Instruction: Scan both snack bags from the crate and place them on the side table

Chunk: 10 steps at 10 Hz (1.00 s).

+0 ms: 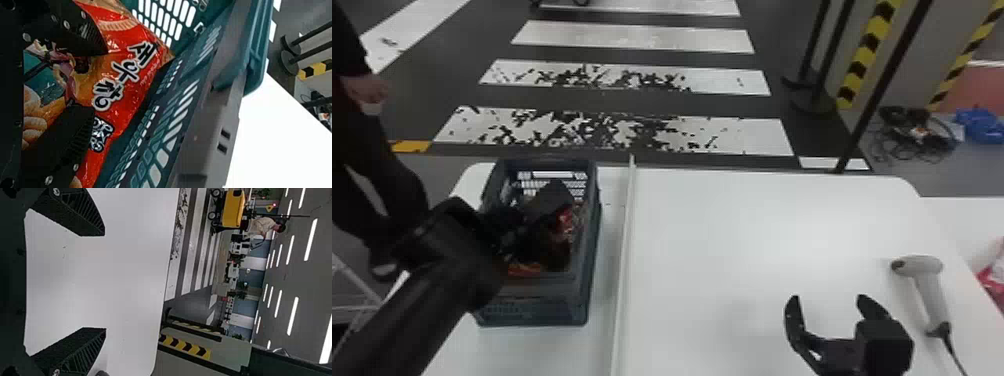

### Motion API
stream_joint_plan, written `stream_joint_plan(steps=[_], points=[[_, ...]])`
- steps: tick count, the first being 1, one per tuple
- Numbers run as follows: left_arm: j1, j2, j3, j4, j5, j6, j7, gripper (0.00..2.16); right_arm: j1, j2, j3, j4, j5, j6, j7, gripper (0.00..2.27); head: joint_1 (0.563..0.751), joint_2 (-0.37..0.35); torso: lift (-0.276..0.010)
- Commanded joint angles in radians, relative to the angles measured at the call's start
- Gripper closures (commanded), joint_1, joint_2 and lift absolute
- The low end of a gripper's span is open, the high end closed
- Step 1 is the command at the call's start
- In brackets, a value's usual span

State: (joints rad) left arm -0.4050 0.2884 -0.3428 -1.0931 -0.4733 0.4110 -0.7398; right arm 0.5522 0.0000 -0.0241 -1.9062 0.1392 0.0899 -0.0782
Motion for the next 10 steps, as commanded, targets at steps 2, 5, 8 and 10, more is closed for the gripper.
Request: stream_joint_plan(steps=[2, 5, 8, 10], points=[[0.0, -0.035, 0.091, 0.032, -0.041, -0.05, -0.07, 1.4, 0.002, 0.001, 0.003, 0.0, 0.0, 0.008, 0.0, 0.06, 0.695, -0.04, -0.098], [0.043, -0.051, 0.189, 0.012, -0.048, -0.047, -0.05, 2.13, -0.001, 0.001, 0.001, 0.001, 0.002, 0.014, 0.0, 0.06, 0.695, -0.033, -0.098], [0.117, -0.058, 0.315, -0.125, -0.036, -0.007, -0.067, 2.13, -0.006, 0.001, 0.001, 0.001, 0.01, 0.017, 0.0, 0.06, 0.695, -0.008, -0.098], [0.146, -0.058, 0.375, -0.175, 0.05, -0.013, -0.055, 2.13, -0.011, 0.001, 0.01, 0.004, 0.016, 0.026, 0.0, 0.06, 0.695, 0.015, -0.098]])
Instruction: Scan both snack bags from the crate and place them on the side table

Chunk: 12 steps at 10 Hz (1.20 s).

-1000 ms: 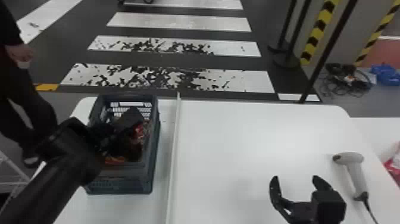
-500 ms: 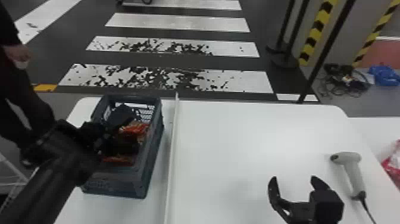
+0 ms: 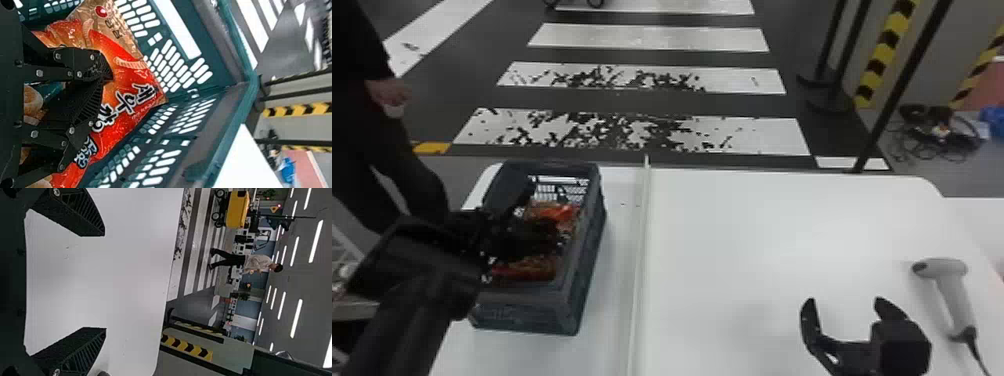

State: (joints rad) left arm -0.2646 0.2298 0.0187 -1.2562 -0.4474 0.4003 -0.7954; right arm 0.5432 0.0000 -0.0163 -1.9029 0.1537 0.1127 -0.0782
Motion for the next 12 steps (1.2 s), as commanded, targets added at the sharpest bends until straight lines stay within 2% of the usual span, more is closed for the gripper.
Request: stream_joint_plan(steps=[1, 2, 4, 7, 10, 12], points=[[0.013, -0.001, 0.035, -0.016, 0.065, -0.011, 0.008, 2.13, -0.002, 0.001, 0.006, 0.002, 0.003, 0.006, 0.0, 0.07, 0.695, 0.025, -0.098], [0.022, -0.001, 0.047, -0.022, 0.098, -0.017, 0.024, 2.13, -0.002, 0.001, 0.007, 0.002, 0.006, 0.006, -0.002, 0.07, 0.695, 0.031, -0.098], [0.03, -0.021, 0.11, -0.035, 0.179, -0.027, 0.016, 2.13, -0.002, 0.001, 0.006, 0.001, 0.015, 0.019, -0.002, 0.07, 0.695, 0.033, -0.098], [0.045, -0.021, 0.147, -0.039, 0.288, -0.017, -0.002, 2.13, -0.006, 0.001, 0.007, 0.001, 0.018, 0.034, -0.002, 0.07, 0.695, 0.034, -0.098], [0.113, -0.026, 0.19, -0.172, 0.319, 0.096, -0.031, 2.13, -0.017, 0.001, 0.01, 0.004, 0.023, 0.058, -0.003, 0.07, 0.695, 0.036, -0.098], [0.105, -0.024, 0.207, -0.174, 0.319, 0.121, -0.057, 2.13, -0.023, 0.001, 0.012, 0.007, 0.026, 0.071, -0.003, 0.07, 0.695, 0.042, -0.098]])
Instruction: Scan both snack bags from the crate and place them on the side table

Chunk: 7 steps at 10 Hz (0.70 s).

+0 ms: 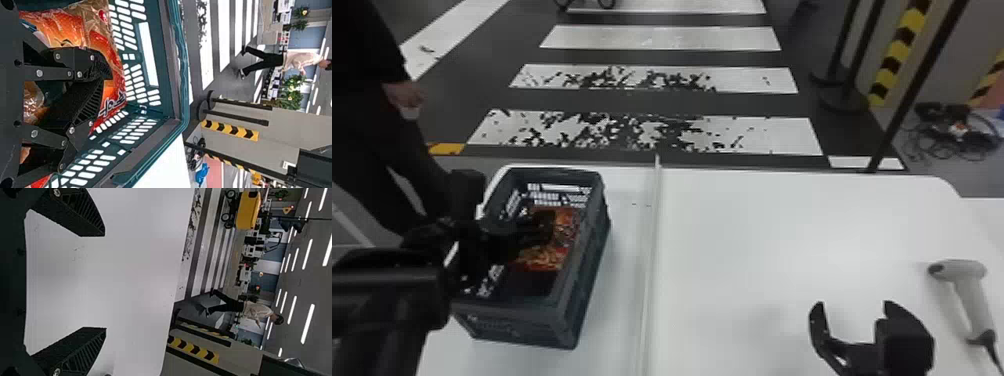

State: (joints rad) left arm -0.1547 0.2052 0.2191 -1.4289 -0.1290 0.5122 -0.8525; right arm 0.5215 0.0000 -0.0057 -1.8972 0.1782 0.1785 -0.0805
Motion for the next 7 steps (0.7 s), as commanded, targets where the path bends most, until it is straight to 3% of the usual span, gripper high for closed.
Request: stream_joint_plan(steps=[1, 3, 7], points=[[-0.014, 0.0, 0.014, -0.001, 0.0, 0.052, -0.016, 2.13, -0.003, 0.001, 0.003, 0.003, 0.001, 0.011, 0.001, 0.07, 0.695, 0.044, -0.098], [-0.019, -0.001, 0.039, -0.002, 0.061, 0.082, -0.025, 2.13, -0.008, 0.001, 0.007, 0.003, 0.014, 0.023, -0.001, 0.07, 0.695, 0.049, -0.098], [0.021, 0.0, 0.12, -0.004, 0.236, 0.085, -0.036, 2.13, -0.011, 0.001, 0.009, 0.003, 0.035, 0.045, -0.001, 0.07, 0.695, 0.057, -0.098]])
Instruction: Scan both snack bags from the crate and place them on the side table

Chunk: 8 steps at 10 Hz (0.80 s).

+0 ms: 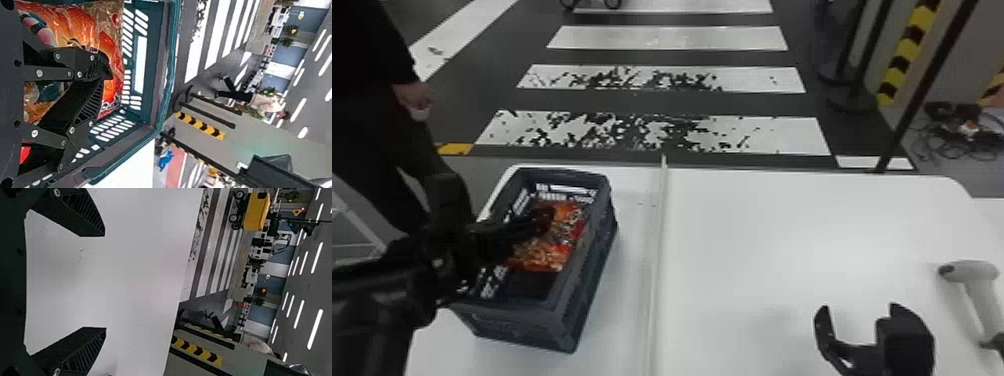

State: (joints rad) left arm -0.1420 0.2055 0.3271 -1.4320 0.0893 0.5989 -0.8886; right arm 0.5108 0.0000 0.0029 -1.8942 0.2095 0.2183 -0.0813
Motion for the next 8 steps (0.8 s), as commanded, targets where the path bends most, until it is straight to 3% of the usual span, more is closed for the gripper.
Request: stream_joint_plan(steps=[1, 4, 8], points=[[0.016, 0.0, 0.024, -0.001, 0.055, -0.001, -0.007, 2.13, -0.003, 0.001, 0.0, 0.0, 0.008, 0.011, 0.0, 0.07, 0.695, 0.061, -0.098], [0.041, 0.0, 0.066, 0.001, 0.15, -0.01, -0.013, 2.13, -0.012, 0.001, 0.002, 0.001, 0.022, 0.036, -0.006, 0.07, 0.695, 0.07, -0.098], [0.032, 0.0, 0.052, 0.027, 0.147, -0.004, -0.024, 2.13, -0.026, 0.001, 0.008, 0.014, 0.03, 0.051, -0.008, 0.07, 0.695, 0.069, -0.098]])
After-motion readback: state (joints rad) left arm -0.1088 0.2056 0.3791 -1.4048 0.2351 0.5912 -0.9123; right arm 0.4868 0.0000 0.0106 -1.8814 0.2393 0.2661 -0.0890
